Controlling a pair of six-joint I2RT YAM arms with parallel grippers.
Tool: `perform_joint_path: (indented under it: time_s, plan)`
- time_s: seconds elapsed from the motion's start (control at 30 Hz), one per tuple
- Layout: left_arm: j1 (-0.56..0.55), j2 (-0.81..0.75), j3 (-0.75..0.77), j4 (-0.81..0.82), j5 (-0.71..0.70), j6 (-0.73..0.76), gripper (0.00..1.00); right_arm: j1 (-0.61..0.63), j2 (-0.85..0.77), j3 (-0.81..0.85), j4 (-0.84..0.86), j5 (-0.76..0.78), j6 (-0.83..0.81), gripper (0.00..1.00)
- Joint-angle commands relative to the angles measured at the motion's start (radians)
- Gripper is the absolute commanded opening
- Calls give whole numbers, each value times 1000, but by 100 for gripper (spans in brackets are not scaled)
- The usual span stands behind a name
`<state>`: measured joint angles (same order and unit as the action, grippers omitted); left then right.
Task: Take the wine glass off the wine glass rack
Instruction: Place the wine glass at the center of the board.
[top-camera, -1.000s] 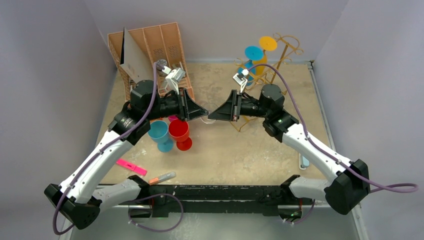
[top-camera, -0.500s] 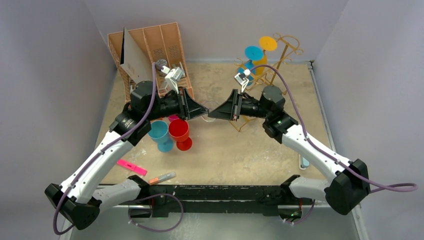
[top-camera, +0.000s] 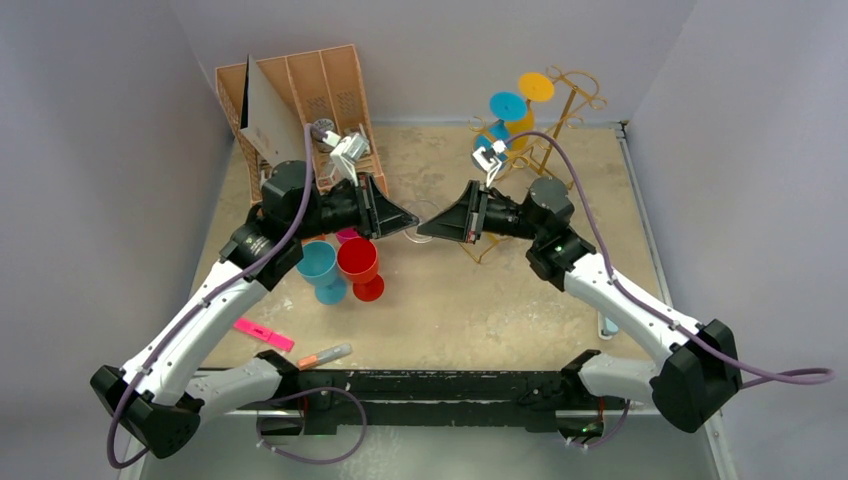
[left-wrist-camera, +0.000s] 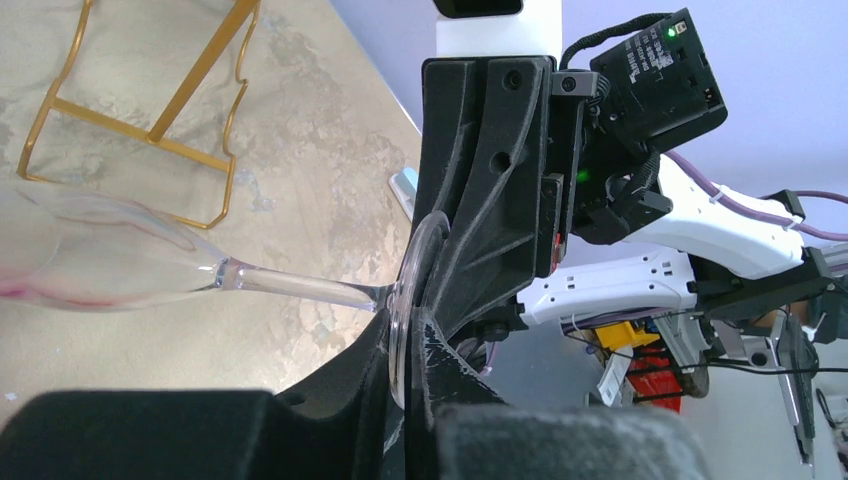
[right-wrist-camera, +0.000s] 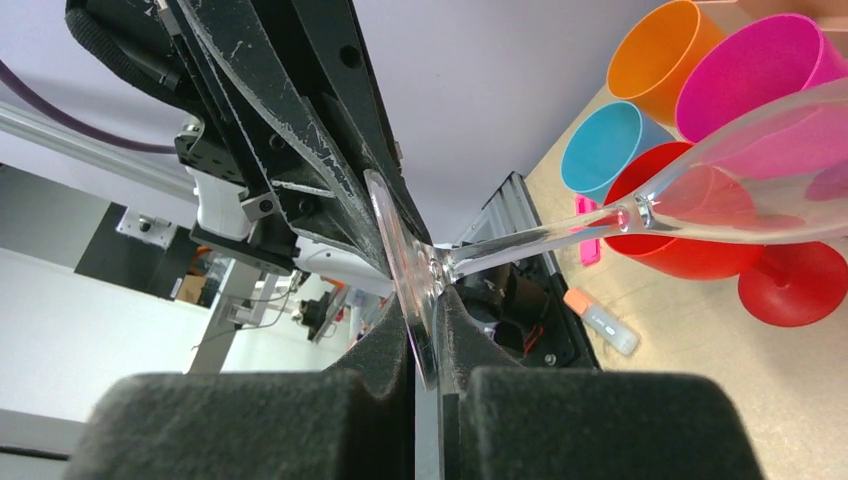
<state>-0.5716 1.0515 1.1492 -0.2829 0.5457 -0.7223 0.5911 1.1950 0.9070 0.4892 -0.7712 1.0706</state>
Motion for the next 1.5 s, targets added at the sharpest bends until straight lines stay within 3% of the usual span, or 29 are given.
perform_joint_path:
  time_s: [0.0, 0.07, 0.23, 0.47, 0.8, 1.0, 1.47]
  plan:
    - [-11, 5, 76, -34, 49, 17, 9, 6, -27, -22, 174, 20, 8, 0]
    - [-10, 10, 103, -86, 27, 34, 16, 6, -28, -35, 206, 18, 6, 0]
    - [-11, -14, 114, -114, 2, 48, 45, 6, -42, -72, 263, -8, -65, 0]
    - [-9, -53, 142, -201, -44, 105, 71, 6, -55, -117, 345, -69, -171, 0]
    - [14, -64, 247, -400, -131, 219, 80, 6, 13, -142, 589, -247, -178, 0]
    - [191, -62, 289, -475, -20, 246, 81, 6, 94, -148, 899, -320, -43, 0]
    - [443, -28, 285, -480, 259, 257, 81, 4, 47, -106, 892, -407, 29, 0]
